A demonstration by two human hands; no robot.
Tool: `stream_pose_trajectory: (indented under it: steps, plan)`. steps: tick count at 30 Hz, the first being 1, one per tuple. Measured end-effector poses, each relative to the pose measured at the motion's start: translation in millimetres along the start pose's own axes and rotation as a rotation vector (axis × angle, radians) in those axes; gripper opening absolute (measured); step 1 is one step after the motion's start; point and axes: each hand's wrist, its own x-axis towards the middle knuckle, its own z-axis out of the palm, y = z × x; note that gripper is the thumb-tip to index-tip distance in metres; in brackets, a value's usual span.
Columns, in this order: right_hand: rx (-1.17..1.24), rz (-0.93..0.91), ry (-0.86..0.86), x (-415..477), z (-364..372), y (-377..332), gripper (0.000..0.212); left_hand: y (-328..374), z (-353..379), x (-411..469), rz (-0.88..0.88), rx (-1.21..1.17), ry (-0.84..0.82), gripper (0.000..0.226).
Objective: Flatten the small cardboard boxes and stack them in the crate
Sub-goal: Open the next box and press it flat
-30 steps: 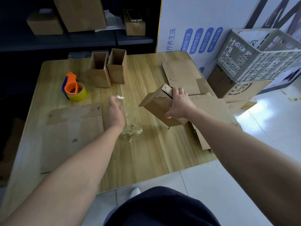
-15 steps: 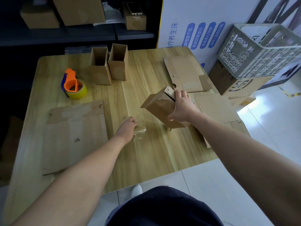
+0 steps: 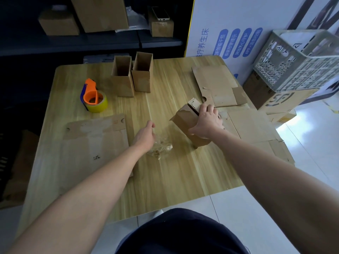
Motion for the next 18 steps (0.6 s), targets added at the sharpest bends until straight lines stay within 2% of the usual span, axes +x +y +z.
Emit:
stream_pose_trajectory:
  steps: [3,6,9,11,15,16,18]
  plan:
    - [-0.004,0.011,-0.004,1,1,0,0.107,0,-6,6,-0.001,0.024,0.14,0.042]
    - [0.007,0.028,-0.002,1,2,-1,0.105,0,-7,7,0.014,0.068,0.094,0.052]
    - [0.012,0.033,0.004,0,4,-1,0.104,-5,-1,9,-0.032,0.058,0.035,0.031]
    - [0.009,0.024,0.008,0,5,-1,0.103,-4,1,11,-0.058,-0.036,0.033,0.018]
    - [0.005,0.009,0.002,2,5,-3,0.103,8,-6,15,-0.14,-0.344,0.05,0.024]
    - [0.002,0.007,-0.002,3,5,-4,0.103,11,-9,17,-0.152,-0.371,0.06,0.025]
    - [-0.001,0.002,-0.008,4,6,-6,0.103,15,-16,19,-0.14,-0.273,0.114,0.024]
